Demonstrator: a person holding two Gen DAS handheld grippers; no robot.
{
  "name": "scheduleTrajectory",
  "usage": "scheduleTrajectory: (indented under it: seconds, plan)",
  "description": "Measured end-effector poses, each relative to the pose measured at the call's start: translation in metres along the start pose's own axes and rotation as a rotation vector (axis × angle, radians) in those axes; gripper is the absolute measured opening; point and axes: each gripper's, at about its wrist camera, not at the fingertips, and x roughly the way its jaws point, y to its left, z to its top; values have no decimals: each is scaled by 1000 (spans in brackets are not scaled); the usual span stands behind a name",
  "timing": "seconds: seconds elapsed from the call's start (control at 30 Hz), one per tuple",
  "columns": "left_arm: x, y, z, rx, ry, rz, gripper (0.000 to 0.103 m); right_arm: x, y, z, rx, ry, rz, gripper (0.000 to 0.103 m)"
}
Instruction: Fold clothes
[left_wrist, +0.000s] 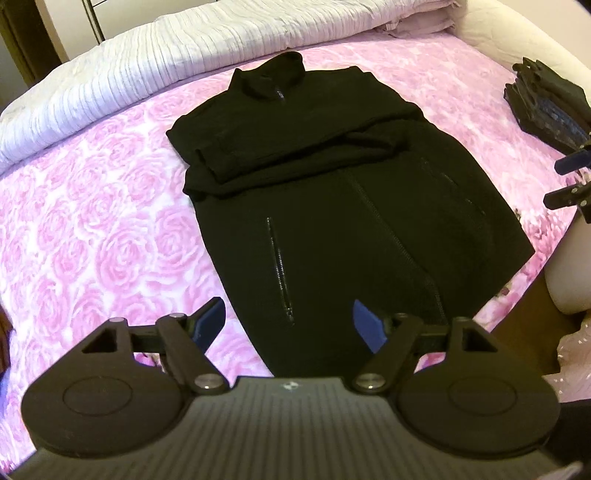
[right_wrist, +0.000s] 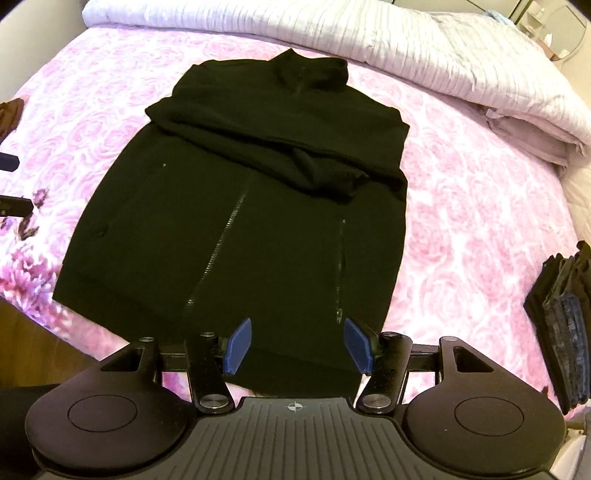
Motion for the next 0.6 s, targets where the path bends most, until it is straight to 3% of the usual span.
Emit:
scheduleTrajectory:
  seconds: [0.23,0.3,0.4,0.47,0.6]
  plan:
    - [1,-3,-8,-11,16,1,78,5,2,0,-24,3,15,60]
    - [3,-6,-11,-14,23,4,95,7,2,0,-29,1,26,60]
    - [7,-16,-21,25,24,16,96,6,-4,-6,-11,-30,66,60]
    - [10,-23,-29,52,23,24,96,10,-9,-13,-5,-27,93,78]
    - [15,-37,-44,106,23,41,96,23,-16,-34,-78,7,102,83]
